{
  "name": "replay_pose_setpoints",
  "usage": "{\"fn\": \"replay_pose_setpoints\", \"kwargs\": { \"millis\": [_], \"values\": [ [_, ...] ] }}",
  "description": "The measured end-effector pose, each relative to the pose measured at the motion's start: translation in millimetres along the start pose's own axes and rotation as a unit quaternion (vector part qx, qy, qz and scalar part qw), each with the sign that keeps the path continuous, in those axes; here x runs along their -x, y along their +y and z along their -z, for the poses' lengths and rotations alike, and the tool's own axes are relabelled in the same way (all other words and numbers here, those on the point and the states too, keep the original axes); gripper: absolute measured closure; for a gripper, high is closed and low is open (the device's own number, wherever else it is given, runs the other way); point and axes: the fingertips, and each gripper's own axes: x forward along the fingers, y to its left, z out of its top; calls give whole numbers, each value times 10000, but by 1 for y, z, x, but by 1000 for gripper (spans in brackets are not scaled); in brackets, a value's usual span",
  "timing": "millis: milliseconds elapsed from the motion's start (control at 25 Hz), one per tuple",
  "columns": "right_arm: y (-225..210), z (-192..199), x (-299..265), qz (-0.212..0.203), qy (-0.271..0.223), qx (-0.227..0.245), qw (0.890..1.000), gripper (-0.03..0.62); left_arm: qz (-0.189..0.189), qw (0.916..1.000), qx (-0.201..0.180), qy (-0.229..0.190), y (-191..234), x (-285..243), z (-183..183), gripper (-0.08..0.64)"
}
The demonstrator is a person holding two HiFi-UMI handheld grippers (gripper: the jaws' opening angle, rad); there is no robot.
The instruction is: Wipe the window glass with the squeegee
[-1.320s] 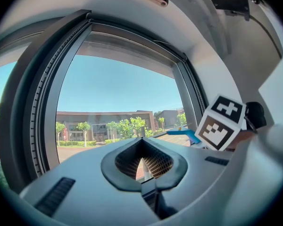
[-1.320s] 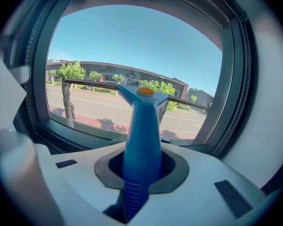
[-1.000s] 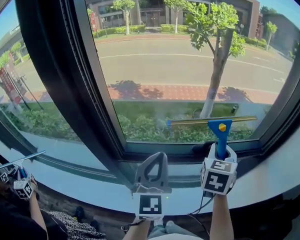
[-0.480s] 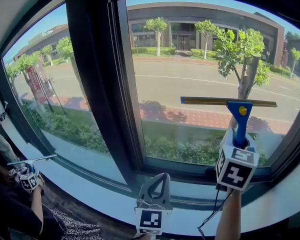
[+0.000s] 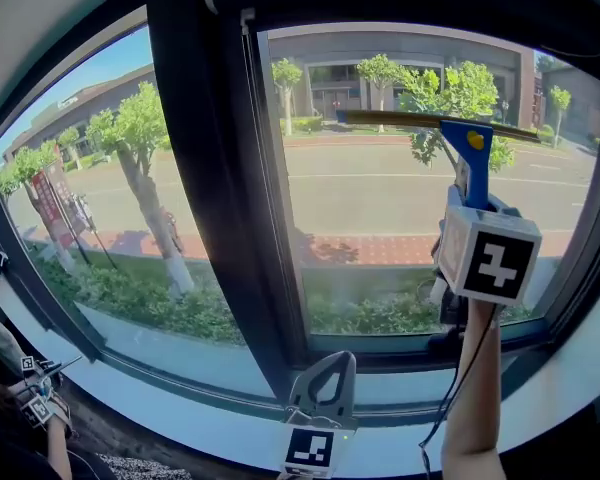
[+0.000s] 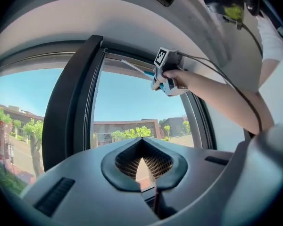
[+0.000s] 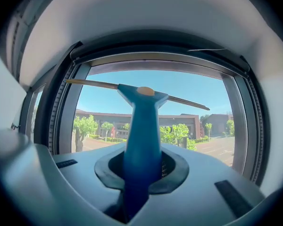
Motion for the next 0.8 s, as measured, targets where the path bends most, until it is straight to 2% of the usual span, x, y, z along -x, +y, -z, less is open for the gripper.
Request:
{"fn": "replay_pose_setpoints", "kwargs": {
  "millis": [160, 320, 520, 720, 800],
  "values": [
    [15, -47, -12, 363, -167, 57, 9992, 523, 256, 9994, -30, -226, 25, 15, -19, 568],
    [41, -74, -20, 439, -252, 79, 9987, 523, 414, 9989, -10, -219, 45, 21, -19, 569],
    [41, -78, -21, 1231, 54, 502, 9911, 523, 563, 9976, -160, -382, 48, 23, -29, 569],
    [51, -91, -28, 1477, -60, 744, 9862, 523, 547, 9964, -287, -579, 50, 25, -43, 568],
    [55, -96, -34, 1466, -82, 699, 9867, 523, 386, 9971, -74, -646, 59, 29, -46, 569]
  ]
}}
